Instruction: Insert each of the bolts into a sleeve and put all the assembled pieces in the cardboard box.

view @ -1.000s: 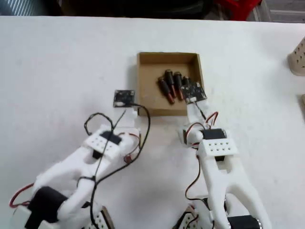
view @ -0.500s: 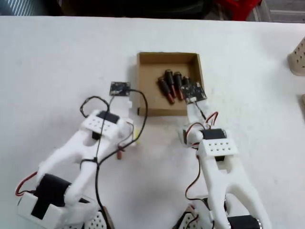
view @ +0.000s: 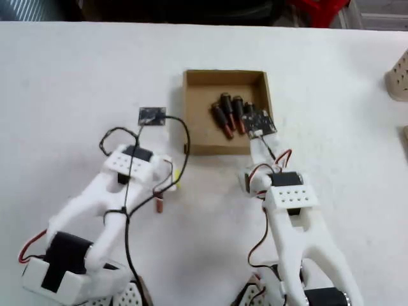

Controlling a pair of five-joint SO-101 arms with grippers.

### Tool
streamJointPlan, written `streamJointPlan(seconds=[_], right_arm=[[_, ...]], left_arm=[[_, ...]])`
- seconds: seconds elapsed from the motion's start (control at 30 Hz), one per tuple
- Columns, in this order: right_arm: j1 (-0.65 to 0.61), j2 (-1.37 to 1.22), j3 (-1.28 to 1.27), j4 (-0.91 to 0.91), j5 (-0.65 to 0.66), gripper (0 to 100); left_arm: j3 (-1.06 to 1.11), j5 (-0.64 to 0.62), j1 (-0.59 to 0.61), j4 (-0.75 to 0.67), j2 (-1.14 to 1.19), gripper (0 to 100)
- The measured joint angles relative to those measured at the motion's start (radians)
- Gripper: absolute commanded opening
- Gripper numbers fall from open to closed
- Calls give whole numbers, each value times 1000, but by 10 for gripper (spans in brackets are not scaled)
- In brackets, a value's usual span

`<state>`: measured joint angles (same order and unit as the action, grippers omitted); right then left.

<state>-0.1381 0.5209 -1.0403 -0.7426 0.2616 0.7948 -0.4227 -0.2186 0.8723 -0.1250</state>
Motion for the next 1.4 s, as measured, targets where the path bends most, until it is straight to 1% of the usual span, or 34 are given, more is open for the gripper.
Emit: streamJointPlan(seconds=[0.27, 0.4, 0.5, 0.6, 0.67, 0.77, 0.87, 0.97, 1.17, 1.27, 1.33, 1.4], right_arm=[[0, 0, 0, 0, 0, 17], [0, 0, 0, 0, 0, 17], [0, 0, 0, 0, 0, 17], [0, 0, 0, 0, 0, 17], [0, 0, 0, 0, 0, 17], [0, 0, 0, 0, 0, 17], [0, 0, 0, 0, 0, 17], [0, 0, 0, 0, 0, 17], [0, 0, 0, 0, 0, 17], [0, 0, 0, 0, 0, 17], [-2, 0, 0, 0, -29, 17], [-17, 0, 0, 0, -100, 17]], left_arm=[[-8, 2, 0, -5, 29, 246], [-78, 0, 5, -2, 132, 245], [-141, 0, 5, 44, 186, 245], [-172, 0, 5, 58, 215, 234], [-173, 0, 5, 60, 218, 174], [-181, 0, -2, 60, 224, 11], [-193, -2, -6, 52, 236, 50], [-195, -5, -6, 44, 238, 18], [-196, -5, -6, 44, 238, 23], [-196, 26, 12, 31, 238, 23], [-195, 34, 40, -9, 239, 23], [-195, 37, 68, -44, 239, 23]])
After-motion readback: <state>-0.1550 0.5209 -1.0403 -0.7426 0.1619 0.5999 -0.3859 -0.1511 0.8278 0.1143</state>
